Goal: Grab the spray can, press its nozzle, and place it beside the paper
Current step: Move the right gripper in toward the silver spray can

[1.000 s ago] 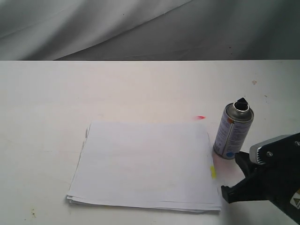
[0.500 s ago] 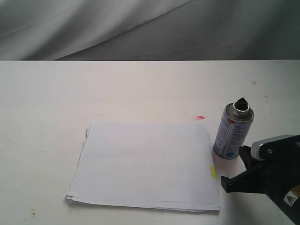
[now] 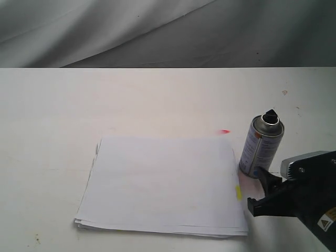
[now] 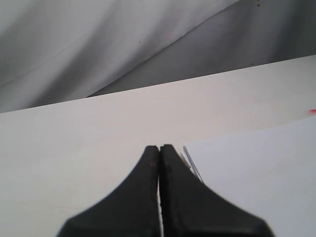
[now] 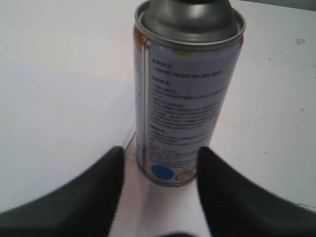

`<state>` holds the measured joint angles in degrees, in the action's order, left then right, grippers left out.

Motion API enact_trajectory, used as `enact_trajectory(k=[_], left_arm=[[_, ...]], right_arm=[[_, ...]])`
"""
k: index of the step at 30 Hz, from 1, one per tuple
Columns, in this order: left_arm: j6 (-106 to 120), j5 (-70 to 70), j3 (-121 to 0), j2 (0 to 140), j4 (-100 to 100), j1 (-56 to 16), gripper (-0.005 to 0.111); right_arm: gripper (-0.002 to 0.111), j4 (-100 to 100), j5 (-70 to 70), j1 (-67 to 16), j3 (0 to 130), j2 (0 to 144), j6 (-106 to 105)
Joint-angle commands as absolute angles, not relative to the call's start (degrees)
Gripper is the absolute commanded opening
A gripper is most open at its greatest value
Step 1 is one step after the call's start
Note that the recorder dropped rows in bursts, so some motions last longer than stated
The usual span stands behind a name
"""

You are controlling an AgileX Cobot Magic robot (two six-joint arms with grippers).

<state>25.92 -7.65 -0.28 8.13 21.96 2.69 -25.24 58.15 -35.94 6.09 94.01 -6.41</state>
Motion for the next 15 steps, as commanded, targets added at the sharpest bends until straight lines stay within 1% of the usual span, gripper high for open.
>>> enact_trajectory(k=[1,2,4,15], left_arm=[[25.64,-7.73,0.00,7.82,21.92,2.36,0.000],[25.64,-7.73,0.00,7.82,21.92,2.36,0.000],[25.64,-7.73,0.00,7.82,21.92,2.36,0.000],[25.64,-7.73,0.00,7.82,21.92,2.36,0.000]], right_arm=[[0.083,-24.84,58.83,-36.03,5.81,94.25,-6.77],[0.089,-24.84,58.83,-36.03,5.81,94.25,-6.77],[0.093,-24.84,58.83,-36.03,5.81,94.25,-6.77],[0.093,-27.00,59.27,-36.03,6.15,94.25,-6.60]])
